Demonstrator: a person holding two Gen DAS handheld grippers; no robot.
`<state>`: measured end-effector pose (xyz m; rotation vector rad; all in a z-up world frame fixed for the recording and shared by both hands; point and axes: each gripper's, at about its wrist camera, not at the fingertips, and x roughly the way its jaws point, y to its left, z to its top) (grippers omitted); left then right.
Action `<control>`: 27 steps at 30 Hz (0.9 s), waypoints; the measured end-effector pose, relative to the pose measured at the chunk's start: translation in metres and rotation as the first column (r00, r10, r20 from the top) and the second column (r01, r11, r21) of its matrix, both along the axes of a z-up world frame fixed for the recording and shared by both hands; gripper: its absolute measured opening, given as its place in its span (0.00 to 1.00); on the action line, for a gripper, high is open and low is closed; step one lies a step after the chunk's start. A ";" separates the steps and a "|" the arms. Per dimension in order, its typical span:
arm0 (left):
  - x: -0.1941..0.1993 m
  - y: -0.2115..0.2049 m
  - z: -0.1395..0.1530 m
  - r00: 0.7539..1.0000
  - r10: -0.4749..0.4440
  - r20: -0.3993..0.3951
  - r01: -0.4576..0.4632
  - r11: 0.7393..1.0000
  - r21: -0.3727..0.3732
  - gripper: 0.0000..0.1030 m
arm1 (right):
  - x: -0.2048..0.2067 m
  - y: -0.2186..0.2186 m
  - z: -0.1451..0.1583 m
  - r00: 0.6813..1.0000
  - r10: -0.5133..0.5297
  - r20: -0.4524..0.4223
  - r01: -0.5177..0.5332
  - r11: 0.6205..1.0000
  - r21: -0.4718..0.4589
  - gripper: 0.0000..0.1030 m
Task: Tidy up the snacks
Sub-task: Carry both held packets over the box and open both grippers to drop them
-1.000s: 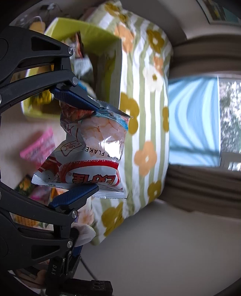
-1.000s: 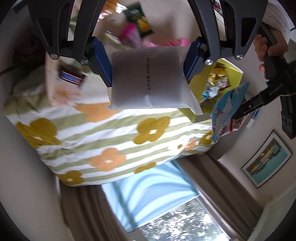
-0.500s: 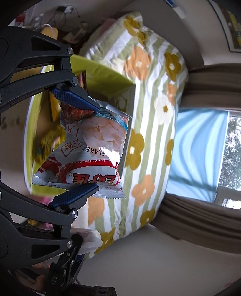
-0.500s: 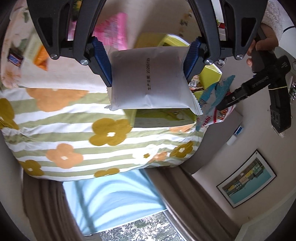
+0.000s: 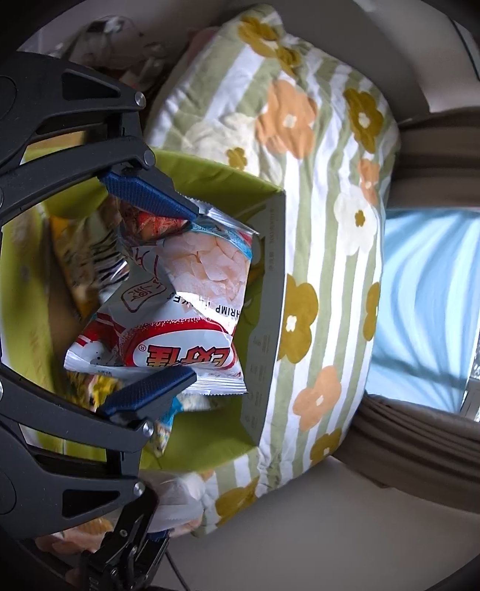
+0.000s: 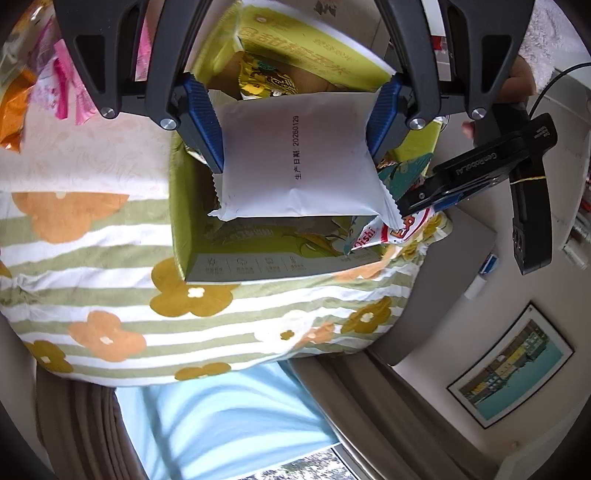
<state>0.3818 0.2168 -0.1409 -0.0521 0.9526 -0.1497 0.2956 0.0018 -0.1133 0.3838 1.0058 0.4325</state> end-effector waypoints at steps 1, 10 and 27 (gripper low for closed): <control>0.004 -0.002 -0.004 1.000 -0.020 -0.010 0.020 1.000 0.024 0.84 | 0.000 0.002 -0.002 1.000 -0.006 -0.010 0.006 1.000 -0.002 0.66; 0.002 0.001 -0.022 0.998 -0.039 -0.059 0.043 0.996 0.073 0.99 | -0.003 0.018 -0.014 0.998 -0.014 -0.054 0.010 0.997 -0.077 0.66; -0.036 0.025 -0.015 0.994 0.068 -0.083 -0.063 0.996 0.059 0.99 | -0.007 0.038 -0.016 0.996 0.080 -0.033 -0.084 0.986 -0.147 0.89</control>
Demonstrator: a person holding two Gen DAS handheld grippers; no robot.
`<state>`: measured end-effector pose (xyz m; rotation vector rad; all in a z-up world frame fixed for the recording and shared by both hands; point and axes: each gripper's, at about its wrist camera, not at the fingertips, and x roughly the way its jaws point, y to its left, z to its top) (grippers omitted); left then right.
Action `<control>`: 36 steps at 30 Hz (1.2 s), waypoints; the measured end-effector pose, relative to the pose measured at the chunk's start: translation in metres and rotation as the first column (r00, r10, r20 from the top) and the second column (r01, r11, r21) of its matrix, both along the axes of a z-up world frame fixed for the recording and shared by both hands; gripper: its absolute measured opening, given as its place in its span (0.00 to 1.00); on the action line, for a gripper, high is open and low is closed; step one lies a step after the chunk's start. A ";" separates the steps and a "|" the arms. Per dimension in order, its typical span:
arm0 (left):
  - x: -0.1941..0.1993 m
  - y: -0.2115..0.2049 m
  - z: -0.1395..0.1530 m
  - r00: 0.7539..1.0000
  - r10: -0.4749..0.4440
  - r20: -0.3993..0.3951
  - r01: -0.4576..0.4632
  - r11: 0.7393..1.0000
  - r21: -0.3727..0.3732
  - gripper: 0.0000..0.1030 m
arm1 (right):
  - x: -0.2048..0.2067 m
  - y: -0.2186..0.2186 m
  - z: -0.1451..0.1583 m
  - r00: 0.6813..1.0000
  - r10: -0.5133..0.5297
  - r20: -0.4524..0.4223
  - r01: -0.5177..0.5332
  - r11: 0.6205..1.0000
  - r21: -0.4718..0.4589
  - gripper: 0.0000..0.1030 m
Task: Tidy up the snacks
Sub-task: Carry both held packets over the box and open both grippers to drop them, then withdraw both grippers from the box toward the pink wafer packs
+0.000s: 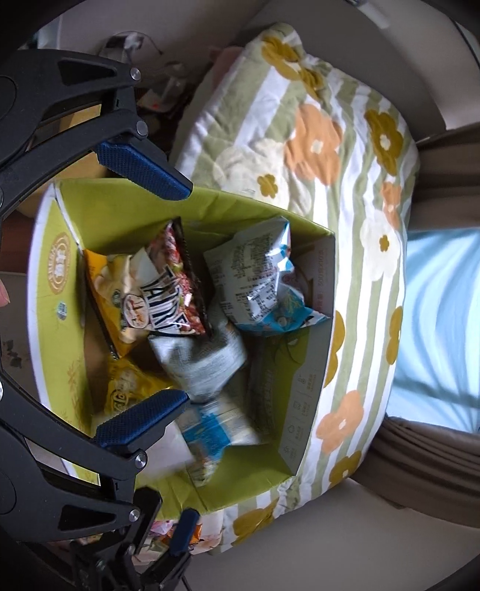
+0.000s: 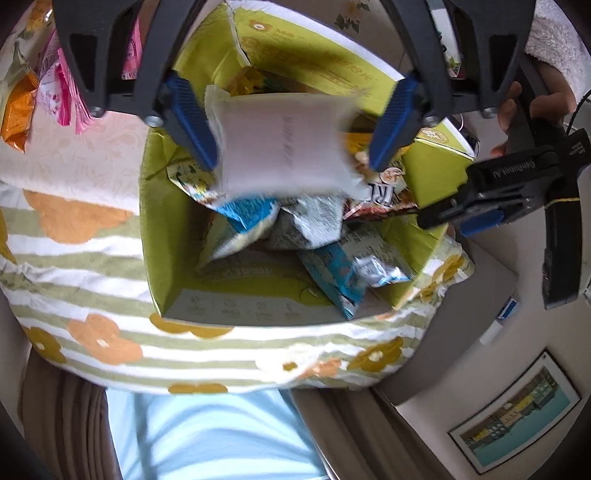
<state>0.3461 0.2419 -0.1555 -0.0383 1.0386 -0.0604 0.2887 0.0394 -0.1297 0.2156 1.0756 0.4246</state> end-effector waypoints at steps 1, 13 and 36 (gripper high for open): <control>-0.003 0.001 0.000 1.000 0.003 -0.002 -0.003 1.000 0.002 0.99 | -0.002 0.000 0.002 1.000 0.002 0.018 -0.002 1.000 0.001 0.93; -0.024 -0.004 0.006 1.000 -0.004 0.007 0.004 1.000 -0.013 0.99 | -0.022 -0.010 0.010 0.997 -0.010 0.072 0.012 1.000 -0.029 0.96; -0.047 -0.106 0.038 0.968 -0.244 0.063 0.249 0.965 -0.087 0.99 | -0.084 -0.127 0.073 0.933 -0.328 0.146 0.343 0.934 -0.095 0.96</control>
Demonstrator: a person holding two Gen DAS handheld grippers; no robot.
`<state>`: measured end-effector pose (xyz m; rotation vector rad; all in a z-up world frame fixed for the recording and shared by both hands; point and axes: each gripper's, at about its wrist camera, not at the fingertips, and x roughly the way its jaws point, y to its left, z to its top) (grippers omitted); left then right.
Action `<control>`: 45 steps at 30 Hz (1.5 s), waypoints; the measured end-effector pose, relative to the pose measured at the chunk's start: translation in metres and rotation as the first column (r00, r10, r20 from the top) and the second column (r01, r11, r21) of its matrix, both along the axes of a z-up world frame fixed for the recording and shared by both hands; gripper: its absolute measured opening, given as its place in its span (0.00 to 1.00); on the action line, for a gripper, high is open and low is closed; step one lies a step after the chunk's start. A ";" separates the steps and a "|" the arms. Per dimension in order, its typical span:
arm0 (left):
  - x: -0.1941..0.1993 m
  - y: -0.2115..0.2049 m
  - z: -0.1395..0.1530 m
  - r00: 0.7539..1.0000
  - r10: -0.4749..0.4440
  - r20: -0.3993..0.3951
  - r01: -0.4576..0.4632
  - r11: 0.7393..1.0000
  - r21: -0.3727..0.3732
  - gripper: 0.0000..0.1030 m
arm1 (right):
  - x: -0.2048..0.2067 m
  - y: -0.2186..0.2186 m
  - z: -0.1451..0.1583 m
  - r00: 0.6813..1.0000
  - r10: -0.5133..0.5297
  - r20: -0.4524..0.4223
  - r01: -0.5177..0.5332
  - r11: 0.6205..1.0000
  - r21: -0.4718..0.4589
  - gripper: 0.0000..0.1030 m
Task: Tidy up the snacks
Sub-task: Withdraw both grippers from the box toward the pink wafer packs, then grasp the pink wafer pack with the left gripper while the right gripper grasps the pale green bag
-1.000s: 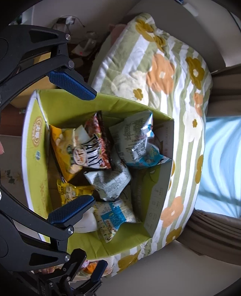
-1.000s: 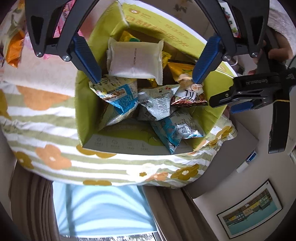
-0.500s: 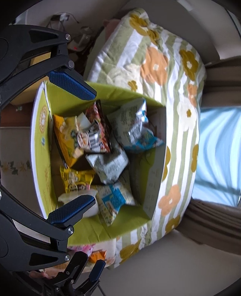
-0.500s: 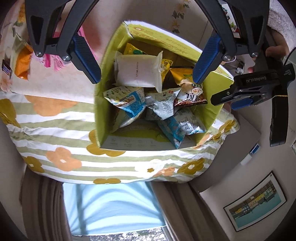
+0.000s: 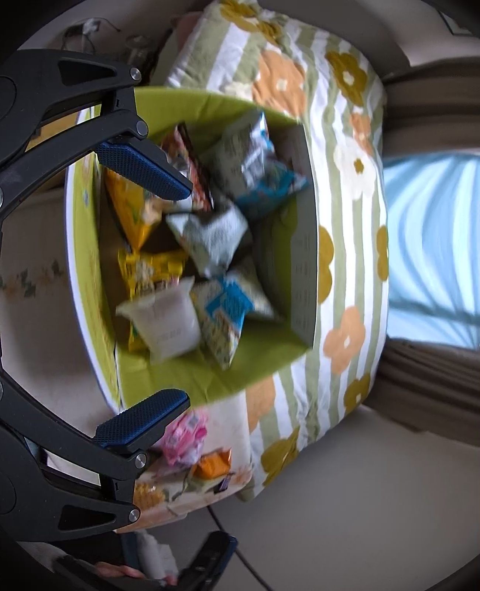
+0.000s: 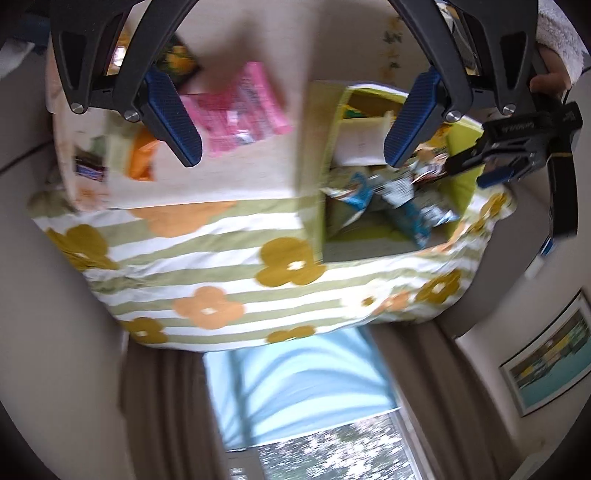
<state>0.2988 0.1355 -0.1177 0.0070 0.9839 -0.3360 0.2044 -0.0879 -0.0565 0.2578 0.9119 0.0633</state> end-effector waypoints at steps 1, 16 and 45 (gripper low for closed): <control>-0.002 -0.007 0.001 1.000 -0.008 0.000 0.008 1.000 0.000 0.99 | -0.003 -0.011 0.002 1.000 -0.021 0.003 0.021 1.000 -0.005 0.96; -0.028 -0.153 -0.002 0.997 0.068 -0.041 -0.068 0.998 -0.004 0.99 | -0.002 -0.149 -0.016 0.998 -0.016 -0.059 0.018 0.999 0.042 0.96; 0.002 -0.251 -0.138 0.899 0.391 -0.199 -0.352 0.913 0.206 0.99 | 0.045 -0.220 -0.151 0.941 0.126 -0.313 -0.046 0.967 0.251 0.96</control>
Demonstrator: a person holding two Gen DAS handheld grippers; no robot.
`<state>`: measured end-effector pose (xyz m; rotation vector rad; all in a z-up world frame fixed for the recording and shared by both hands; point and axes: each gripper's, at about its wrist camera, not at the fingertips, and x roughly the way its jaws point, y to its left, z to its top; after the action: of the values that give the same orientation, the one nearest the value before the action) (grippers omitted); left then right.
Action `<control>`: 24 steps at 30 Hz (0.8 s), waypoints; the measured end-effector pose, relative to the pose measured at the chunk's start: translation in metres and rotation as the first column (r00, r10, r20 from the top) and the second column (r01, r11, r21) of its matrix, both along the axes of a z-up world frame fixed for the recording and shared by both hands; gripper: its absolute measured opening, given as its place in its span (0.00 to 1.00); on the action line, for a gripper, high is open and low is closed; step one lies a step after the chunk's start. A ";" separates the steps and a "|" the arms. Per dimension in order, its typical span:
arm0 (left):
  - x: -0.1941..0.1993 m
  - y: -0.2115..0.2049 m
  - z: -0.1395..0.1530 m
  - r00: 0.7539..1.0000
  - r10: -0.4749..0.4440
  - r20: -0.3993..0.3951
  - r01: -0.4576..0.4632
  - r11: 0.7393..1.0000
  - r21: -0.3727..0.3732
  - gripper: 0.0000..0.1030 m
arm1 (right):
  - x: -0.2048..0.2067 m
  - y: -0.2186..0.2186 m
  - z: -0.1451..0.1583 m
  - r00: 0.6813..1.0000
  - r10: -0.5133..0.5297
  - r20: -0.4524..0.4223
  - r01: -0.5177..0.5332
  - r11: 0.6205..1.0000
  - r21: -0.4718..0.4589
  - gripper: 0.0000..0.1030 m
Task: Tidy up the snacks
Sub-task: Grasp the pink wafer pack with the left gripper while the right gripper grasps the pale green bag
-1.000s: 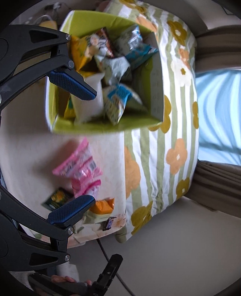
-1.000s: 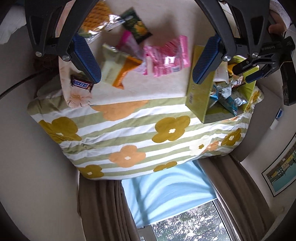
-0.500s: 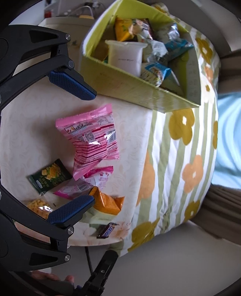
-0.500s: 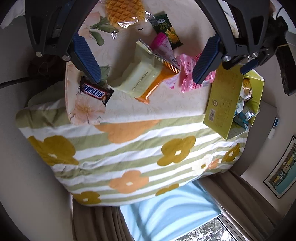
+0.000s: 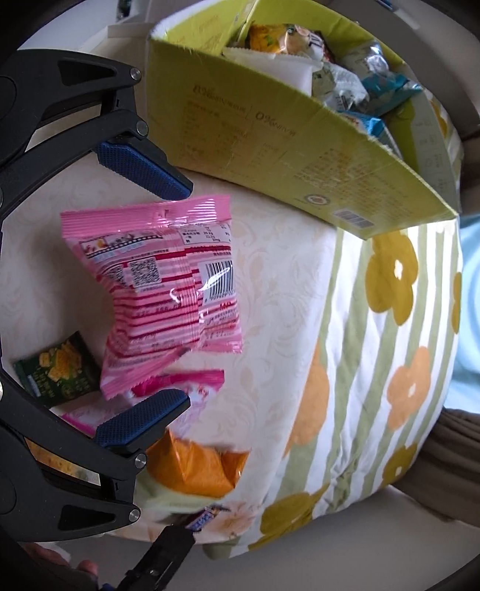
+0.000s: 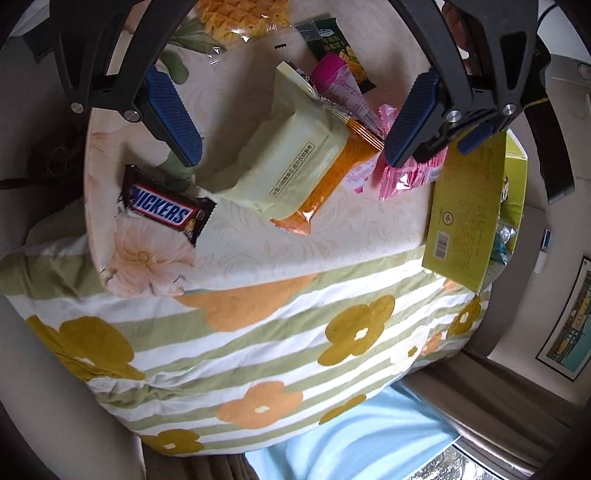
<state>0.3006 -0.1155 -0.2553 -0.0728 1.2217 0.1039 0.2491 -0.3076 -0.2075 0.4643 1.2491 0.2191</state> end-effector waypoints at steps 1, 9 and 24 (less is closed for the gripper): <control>0.002 0.001 -0.004 1.000 0.001 -0.008 -0.001 1.000 0.007 0.99 | 0.001 0.002 -0.003 1.000 0.001 -0.006 -0.001 1.000 0.004 0.96; 0.012 0.006 -0.025 0.999 -0.002 -0.047 0.004 0.999 0.051 0.99 | 0.008 0.011 -0.023 0.999 -0.002 -0.052 0.002 1.000 0.005 0.96; 0.012 -0.005 -0.044 0.985 -0.144 -0.094 0.140 0.989 -0.046 0.68 | 0.011 0.013 -0.035 0.990 -0.101 -0.097 0.104 0.994 0.016 0.96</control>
<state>0.3131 -0.1203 -0.2997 -0.0145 1.3225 -0.0418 0.2601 -0.2942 -0.2423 0.5616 1.3140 0.1242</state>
